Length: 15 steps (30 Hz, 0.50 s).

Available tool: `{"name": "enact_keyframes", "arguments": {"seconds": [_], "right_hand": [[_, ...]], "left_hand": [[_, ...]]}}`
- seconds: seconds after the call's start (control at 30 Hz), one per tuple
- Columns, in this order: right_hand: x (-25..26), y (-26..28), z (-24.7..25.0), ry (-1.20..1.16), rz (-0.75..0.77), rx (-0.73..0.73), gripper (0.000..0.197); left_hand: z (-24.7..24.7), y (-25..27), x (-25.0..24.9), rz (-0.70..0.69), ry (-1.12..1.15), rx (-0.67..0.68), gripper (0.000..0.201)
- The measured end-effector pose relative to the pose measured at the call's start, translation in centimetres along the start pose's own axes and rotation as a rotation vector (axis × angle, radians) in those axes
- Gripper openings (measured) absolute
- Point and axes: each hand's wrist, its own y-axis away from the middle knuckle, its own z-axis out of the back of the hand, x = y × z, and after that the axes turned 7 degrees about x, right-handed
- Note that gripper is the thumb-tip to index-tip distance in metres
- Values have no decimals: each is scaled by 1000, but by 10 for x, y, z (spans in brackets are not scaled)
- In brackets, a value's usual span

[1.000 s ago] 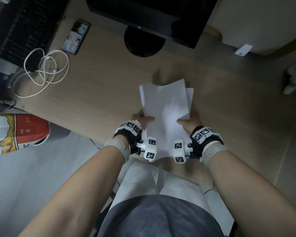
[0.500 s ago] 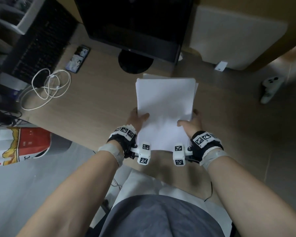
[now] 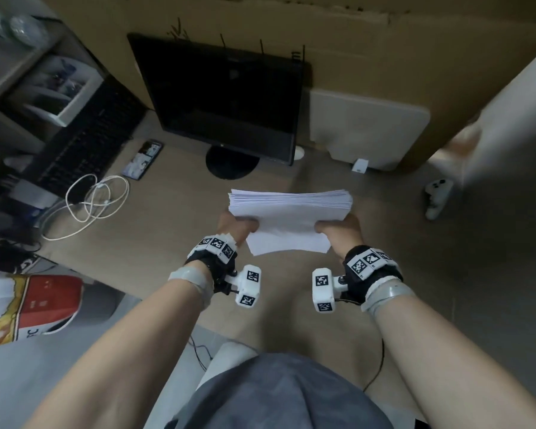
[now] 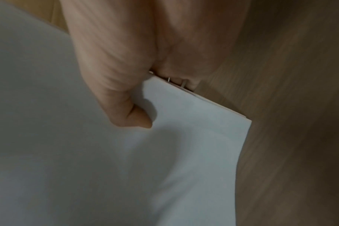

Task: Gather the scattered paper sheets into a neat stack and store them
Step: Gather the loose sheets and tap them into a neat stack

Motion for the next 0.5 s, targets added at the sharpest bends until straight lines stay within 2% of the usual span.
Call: {"name": "enact_keyframes", "arguments": {"seconds": [0.1,0.23,0.27,0.3,0.37,0.43,0.5], "right_hand": [[7,-3,-1,-33,34,23,37],[20,0,0,-136,104,53,45],[23,1,-1,-178,112,28,45],[27,2,-4,-221,113,-17,45],[32,0,-14,-297,97,-135,52],[34,-1,-23,-309,84,-210,57],[35,-1,-26,-279,50,-224,58]], "left_hand": [[-1,-3,-4,4,20,46,28],[6,-5,-9,-60,126,106,33],[6,-5,-12,-64,174,130,39],[3,-3,-17,-52,217,126,55],[-4,0,-29,-7,272,-7,80],[-9,1,-38,28,318,-171,89],[-12,0,-41,63,362,-238,91]]}}
